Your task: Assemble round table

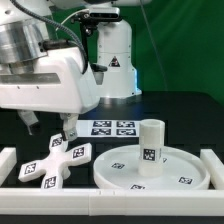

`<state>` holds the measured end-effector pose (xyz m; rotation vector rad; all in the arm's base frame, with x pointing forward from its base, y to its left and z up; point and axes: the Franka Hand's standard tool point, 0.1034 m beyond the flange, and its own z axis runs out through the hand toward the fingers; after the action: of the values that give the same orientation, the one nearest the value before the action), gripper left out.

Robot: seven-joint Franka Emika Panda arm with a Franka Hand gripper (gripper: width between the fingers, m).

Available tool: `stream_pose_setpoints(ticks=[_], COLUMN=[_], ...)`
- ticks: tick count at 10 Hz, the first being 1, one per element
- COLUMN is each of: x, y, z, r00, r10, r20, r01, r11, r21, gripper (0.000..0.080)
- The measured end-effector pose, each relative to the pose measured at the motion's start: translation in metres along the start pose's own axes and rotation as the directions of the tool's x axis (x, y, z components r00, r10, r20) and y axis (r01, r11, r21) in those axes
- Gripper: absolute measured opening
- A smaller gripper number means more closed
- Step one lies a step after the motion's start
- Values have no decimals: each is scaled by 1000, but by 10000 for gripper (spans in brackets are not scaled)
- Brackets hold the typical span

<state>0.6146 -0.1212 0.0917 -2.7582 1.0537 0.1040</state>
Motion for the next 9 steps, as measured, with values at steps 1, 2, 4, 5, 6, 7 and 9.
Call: stream_pose_setpoints(ticks=[1,2,4,5,6,7,9], x=[1,-3,-9,-9,-9,-9,-10], y=[2,12,32,37,36,36,36], z=[1,7,14,16,16,16,17], r00=[1000,999,984,980,981,981,979], r10=[1,14,60,73,71,70,75], r20=[2,50,167,184,183,183,188], r01=[-1,-15,-66,-80,-78,-78,-82], r11=[1000,1000,997,996,996,996,996], r21=[-1,23,33,34,34,34,33], gripper=[649,649,649,649,649,649,649])
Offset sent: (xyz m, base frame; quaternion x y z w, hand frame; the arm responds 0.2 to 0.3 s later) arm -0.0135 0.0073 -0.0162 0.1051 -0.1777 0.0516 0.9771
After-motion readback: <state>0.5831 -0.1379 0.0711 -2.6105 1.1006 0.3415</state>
